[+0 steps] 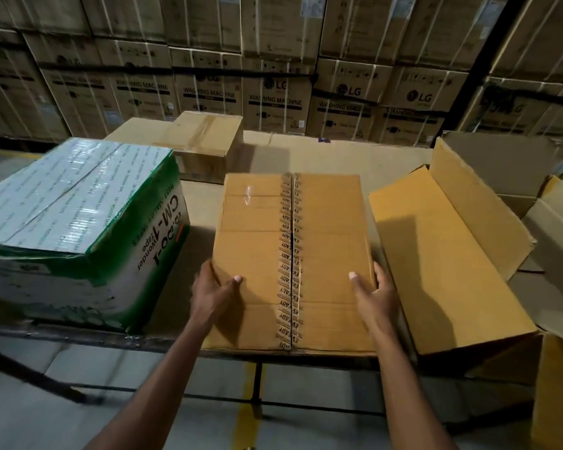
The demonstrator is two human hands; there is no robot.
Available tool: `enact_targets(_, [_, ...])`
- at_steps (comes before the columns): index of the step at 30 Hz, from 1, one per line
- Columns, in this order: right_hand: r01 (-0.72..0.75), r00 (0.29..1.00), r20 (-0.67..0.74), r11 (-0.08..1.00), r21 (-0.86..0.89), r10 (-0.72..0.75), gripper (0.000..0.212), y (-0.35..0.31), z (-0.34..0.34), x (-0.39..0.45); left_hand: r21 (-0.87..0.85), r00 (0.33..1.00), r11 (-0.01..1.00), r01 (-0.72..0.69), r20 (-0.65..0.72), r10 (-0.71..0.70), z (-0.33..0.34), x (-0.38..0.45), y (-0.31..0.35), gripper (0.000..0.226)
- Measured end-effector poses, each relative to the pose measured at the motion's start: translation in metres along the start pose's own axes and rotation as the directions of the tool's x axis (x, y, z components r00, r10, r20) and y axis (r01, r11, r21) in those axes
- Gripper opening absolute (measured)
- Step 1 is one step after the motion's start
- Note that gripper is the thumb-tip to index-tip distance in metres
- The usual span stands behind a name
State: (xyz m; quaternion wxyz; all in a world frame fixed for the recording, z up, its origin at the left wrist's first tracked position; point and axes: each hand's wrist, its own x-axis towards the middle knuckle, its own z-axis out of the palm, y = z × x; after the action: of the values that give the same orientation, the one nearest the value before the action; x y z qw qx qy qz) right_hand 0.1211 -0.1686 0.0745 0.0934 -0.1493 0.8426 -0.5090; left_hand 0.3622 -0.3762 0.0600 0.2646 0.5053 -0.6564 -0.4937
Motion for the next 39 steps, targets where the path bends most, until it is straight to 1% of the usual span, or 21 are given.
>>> enact_targets(3, [-0.09,0.992,0.078,0.992,-0.083,0.096,0.076,0.006,0.008,0.004,0.034,0.999,0.999,0.027,0.037,-0.028,0.003,0.007,0.0,0.065])
enact_targets(5, [-0.144,0.982,0.106,0.983,-0.117,0.156,0.076,0.008,0.011,0.004,0.061,0.997,0.998,0.032,0.069,-0.037,0.003,0.011,0.005,0.058])
enact_targets(8, [-0.191,0.965,0.144,0.964,-0.184,0.218,0.077,0.008,0.009,0.005,0.132,0.989,0.989,0.062,0.127,-0.079,0.002,0.018,0.01,0.06])
enact_targets(10, [-0.172,0.965,0.145,0.943,-0.286,0.22,0.077,0.007,0.006,0.003,0.214,0.987,0.974,0.066,0.13,-0.096,0.005,0.021,0.01,0.067])
enact_targets(11, [-0.126,0.975,0.131,0.93,-0.345,0.181,0.077,0.007,0.004,0.001,0.274,0.994,0.961,0.032,0.096,-0.06,0.007,0.021,0.008,0.074])
enact_targets(12, [-0.061,0.987,0.115,0.919,-0.39,0.115,0.077,0.007,0.004,-0.003,0.325,0.998,0.945,-0.025,0.059,0.006,0.01,0.021,0.007,0.08])
enact_targets(13, [0.007,0.994,0.105,0.919,-0.395,0.037,0.074,0.006,0.004,-0.009,0.35,0.995,0.931,-0.101,0.028,0.097,0.014,0.02,0.006,0.082])
enact_targets(14, [0.075,0.993,0.109,0.928,-0.366,-0.037,0.069,0.002,0.004,-0.017,0.335,0.986,0.928,-0.165,0.02,0.168,0.019,0.016,0.011,0.076])
enact_targets(16, [0.246,0.966,0.155,0.915,-0.319,-0.206,0.053,-0.006,0.008,-0.035,0.195,0.97,0.952,-0.237,0.094,0.222,0.031,0.009,0.025,0.053])
enact_targets(17, [0.324,0.942,0.197,0.885,-0.335,-0.271,0.045,-0.011,0.01,-0.046,0.143,0.958,0.957,-0.253,0.171,0.228,0.039,0.005,0.032,0.045])
enact_targets(18, [0.384,0.917,0.254,0.854,-0.351,-0.308,0.04,-0.015,0.012,-0.057,0.124,0.939,0.953,-0.278,0.246,0.242,0.047,0.001,0.038,0.042])
enact_targets(20, [0.447,0.869,0.384,0.827,-0.342,-0.311,0.037,-0.023,0.017,-0.079,0.137,0.9,0.93,-0.341,0.333,0.281,0.065,-0.002,0.048,0.044])
enact_targets(22, [0.455,0.841,0.469,0.821,-0.344,-0.27,0.039,-0.025,0.023,-0.093,0.161,0.886,0.923,-0.351,0.375,0.271,0.08,-0.006,0.058,0.05])
enact_targets(24, [0.477,0.825,0.514,0.778,-0.409,-0.235,0.041,-0.023,0.027,-0.104,0.187,0.887,0.922,-0.34,0.388,0.249,0.089,-0.007,0.066,0.053])
enact_targets(26, [0.475,0.823,0.533,0.751,-0.459,-0.195,0.042,-0.024,0.024,-0.108,0.172,0.889,0.934,-0.312,0.401,0.223,0.094,-0.008,0.073,0.053])
enact_targets(30, [0.468,0.82,0.546,0.751,-0.466,-0.172,0.045,-0.025,0.017,-0.107,0.135,0.878,0.939,-0.318,0.417,0.237,0.106,-0.01,0.084,0.043])
enact_targets(32, [0.474,0.822,0.536,0.751,-0.46,-0.19,0.046,-0.027,0.013,-0.106,0.059,0.88,0.948,-0.314,0.393,0.267,0.111,-0.01,0.087,0.036])
enact_targets(34, [0.484,0.831,0.508,0.747,-0.457,-0.227,0.045,-0.032,0.005,-0.106,-0.014,0.896,0.953,-0.304,0.335,0.29,0.116,-0.008,0.088,0.034])
enact_targets(37, [0.524,0.839,0.408,0.735,-0.431,-0.359,0.046,-0.041,-0.011,-0.107,-0.131,0.895,0.935,-0.33,0.272,0.354,0.126,-0.015,0.099,0.029])
enact_targets(39, [0.51,0.859,0.269,0.773,-0.378,-0.435,0.046,-0.048,-0.025,-0.106,-0.245,0.881,0.908,-0.341,0.254,0.4,0.132,-0.031,0.12,0.027])
